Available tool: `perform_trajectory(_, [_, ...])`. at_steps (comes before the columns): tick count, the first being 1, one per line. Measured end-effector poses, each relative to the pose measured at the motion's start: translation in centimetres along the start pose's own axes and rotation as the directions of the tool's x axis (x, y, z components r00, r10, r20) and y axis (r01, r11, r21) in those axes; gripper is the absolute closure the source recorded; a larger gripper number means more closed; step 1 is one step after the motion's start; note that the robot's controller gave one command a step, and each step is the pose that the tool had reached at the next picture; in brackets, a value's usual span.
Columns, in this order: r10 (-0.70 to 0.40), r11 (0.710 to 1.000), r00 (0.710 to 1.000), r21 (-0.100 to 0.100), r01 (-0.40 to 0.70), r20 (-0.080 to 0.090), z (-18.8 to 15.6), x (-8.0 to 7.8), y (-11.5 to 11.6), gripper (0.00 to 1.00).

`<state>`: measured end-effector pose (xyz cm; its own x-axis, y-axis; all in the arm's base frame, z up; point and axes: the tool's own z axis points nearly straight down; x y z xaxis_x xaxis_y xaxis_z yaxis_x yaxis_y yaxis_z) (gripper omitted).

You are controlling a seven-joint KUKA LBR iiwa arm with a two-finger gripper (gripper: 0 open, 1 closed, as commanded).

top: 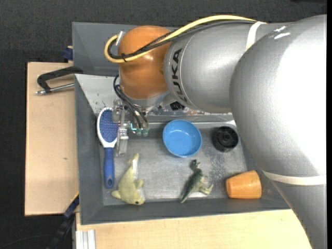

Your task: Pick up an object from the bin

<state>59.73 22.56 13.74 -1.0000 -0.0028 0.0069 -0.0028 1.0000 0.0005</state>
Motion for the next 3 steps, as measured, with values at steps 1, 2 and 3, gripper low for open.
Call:
perform_trajectory(1, [-0.466,0.885,0.885,0.004,0.466,0.031,5.9,-0.6,-0.1,0.0])
perform_trajectory(2, [-0.465,0.885,0.885,0.004,0.465,0.028,5.8,-0.5,-0.1,1.0])
perform_trajectory(3, [-0.492,0.87,0.87,0.005,0.492,0.019,-9.4,2.0,0.2,1.0])
